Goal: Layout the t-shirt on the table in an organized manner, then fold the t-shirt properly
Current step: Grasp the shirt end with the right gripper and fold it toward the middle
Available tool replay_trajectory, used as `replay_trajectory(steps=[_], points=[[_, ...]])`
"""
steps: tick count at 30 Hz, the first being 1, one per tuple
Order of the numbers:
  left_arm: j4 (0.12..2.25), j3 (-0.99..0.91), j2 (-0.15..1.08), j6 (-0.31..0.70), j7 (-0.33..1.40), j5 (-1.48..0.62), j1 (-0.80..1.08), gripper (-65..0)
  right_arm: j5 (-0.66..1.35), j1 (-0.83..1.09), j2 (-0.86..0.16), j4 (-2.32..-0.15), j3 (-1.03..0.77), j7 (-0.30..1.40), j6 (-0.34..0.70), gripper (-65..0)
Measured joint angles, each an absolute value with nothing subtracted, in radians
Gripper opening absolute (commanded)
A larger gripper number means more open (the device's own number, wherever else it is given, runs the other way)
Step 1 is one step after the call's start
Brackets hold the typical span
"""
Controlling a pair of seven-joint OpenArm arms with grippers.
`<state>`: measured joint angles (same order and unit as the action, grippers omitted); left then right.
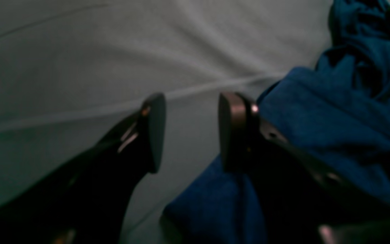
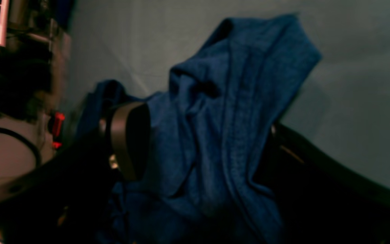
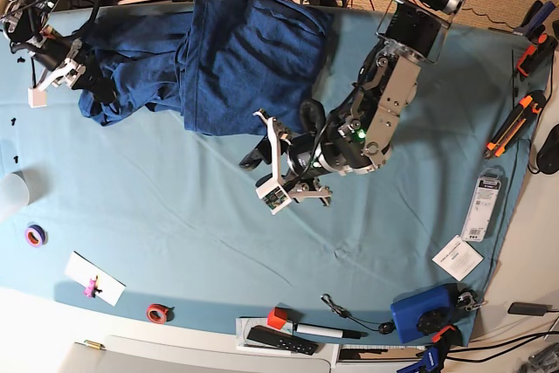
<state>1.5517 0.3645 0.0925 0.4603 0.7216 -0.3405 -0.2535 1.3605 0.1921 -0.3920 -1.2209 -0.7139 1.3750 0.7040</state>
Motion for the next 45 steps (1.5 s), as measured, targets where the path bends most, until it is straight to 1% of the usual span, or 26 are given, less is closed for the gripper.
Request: replay_trajectory(steps=[1,2,4,5,7,8,12,17,21,25,30,36,39,41,45], points=[[1.552,0.365,0.101,0.459,0.743,-0.340,-0.257,-38.4,1.371,0.197,-0.391,-1.221,-0.713,1.377,0.704,-28.6],[1.552,0.365,0.109,0.439,0.761,-0.341,-0.259,-38.4,1.372,0.202,-0.389,-1.220,-0.712,1.385,0.703,-35.7],[1.554,0.356,0.127,0.434,0.787,-0.340,-0.262,-38.4,1.371,0.210,-0.384,-1.216,-0.711,1.391,0.701,-50.3],[1.555,0.350,0.138,0.434,0.801,-0.341,-0.261,-38.4,1.380,0.211,-0.384,-1.216,-0.711,1.396,0.704,-55.8],[1.557,0.337,0.161,0.434,0.840,-0.340,-0.260,-38.4,1.386,0.210,-0.385,-1.216,-0.711,1.395,0.703,-63.5],[1.557,0.329,0.173,0.434,0.859,-0.342,-0.259,-38.4,1.390,0.211,-0.385,-1.216,-0.711,1.395,0.703,-65.0],[1.557,0.286,0.228,0.434,0.924,-0.358,-0.255,-38.4,1.453,0.212,-0.383,-1.214,-0.710,1.402,0.697,-65.0],[1.558,0.223,0.312,0.434,1.002,-0.474,-0.255,-38.4,1.446,0.216,-0.382,-1.264,-0.710,1.410,0.697,-65.0],[1.558,0.186,0.364,0.434,1.025,-0.551,-0.242,-38.6,1.447,0.240,-0.381,-1.389,-0.710,1.409,0.695,-65.0],[1.558,0.171,0.389,0.441,1.028,-0.551,-0.200,-38.6,1.444,0.297,-0.354,-1.582,-0.710,1.414,0.694,-65.0],[1.560,0.170,0.388,0.442,0.993,-0.552,-0.142,-38.6,1.441,0.348,-0.282,-1.843,-0.709,1.417,0.695,-65.0],[1.567,0.167,0.389,0.441,0.977,-0.555,-0.118,-38.6,1.449,0.352,-0.126,-2.089,-0.709,1.420,0.696,-65.0],[1.567,0.167,0.389,0.441,0.975,-0.559,-0.117,-38.6,1.447,0.352,-0.041,-2.142,-0.682,1.421,0.697,-65.0],[1.567,0.167,0.388,0.441,0.975,-0.559,-0.117,-38.6,1.444,0.352,-0.004,-2.143,-0.634,1.421,0.697,-65.0],[1.567,0.167,0.388,0.441,0.976,-0.559,-0.117,-38.6,1.238,0.352,0.020,-2.143,-0.513,1.422,0.697,-65.0]])
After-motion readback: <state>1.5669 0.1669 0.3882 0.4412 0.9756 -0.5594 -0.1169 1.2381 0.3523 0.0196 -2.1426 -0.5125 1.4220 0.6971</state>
